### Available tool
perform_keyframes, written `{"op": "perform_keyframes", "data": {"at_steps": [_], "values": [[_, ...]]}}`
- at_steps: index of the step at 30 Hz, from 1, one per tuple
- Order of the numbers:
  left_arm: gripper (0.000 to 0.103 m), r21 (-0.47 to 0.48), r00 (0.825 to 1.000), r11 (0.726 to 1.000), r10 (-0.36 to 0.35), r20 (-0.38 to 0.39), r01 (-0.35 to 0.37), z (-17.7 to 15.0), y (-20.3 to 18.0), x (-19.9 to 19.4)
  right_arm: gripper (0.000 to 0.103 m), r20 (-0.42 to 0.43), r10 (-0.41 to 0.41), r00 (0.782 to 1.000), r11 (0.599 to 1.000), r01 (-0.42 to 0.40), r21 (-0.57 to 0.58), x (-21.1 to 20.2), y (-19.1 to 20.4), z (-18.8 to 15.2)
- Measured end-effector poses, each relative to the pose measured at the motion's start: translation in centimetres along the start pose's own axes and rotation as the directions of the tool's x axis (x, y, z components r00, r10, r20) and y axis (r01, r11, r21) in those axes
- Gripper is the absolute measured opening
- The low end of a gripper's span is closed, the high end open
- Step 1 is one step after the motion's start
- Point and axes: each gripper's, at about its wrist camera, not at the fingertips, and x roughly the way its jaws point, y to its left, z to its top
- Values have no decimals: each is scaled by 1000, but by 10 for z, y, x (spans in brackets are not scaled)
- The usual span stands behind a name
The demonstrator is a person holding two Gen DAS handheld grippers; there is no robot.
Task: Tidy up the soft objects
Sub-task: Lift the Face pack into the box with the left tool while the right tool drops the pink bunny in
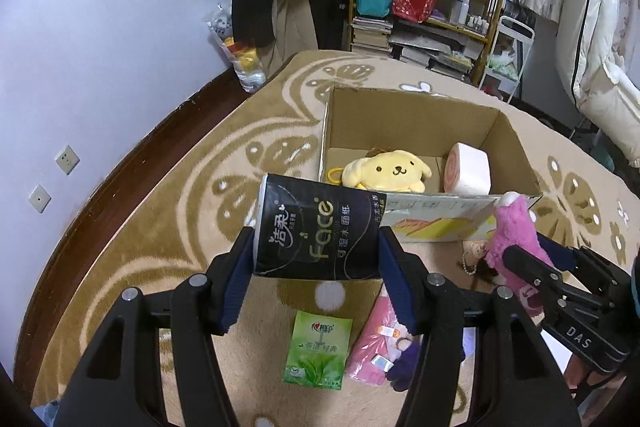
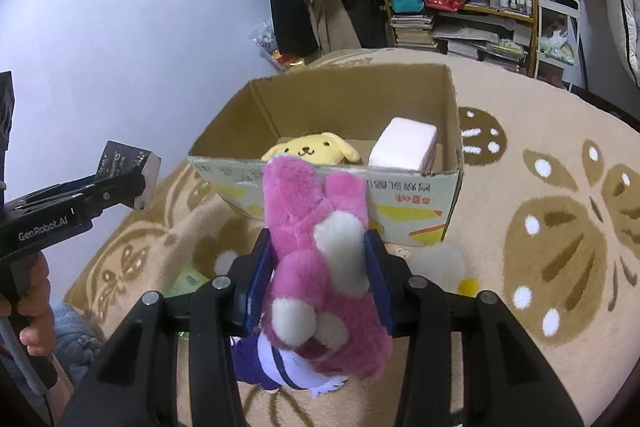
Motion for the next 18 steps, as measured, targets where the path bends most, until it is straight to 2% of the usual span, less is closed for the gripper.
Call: {"op": "perform_keyframes", "data": {"at_steps": [8, 15, 18], "values": [[59, 7, 999, 1000, 11, 46, -11, 11, -2, -5, 47, 90, 23, 996, 1000, -23, -4, -29, 11, 13], [59, 29, 991, 999, 31, 129, -35, 27, -8, -8, 47, 183, 41, 982, 999, -40, -13, -44, 17, 33], [59, 31, 990, 999, 24, 141, -29, 30, -9, -2, 47, 213, 42, 976, 999, -41, -9, -47, 17, 40]]}}
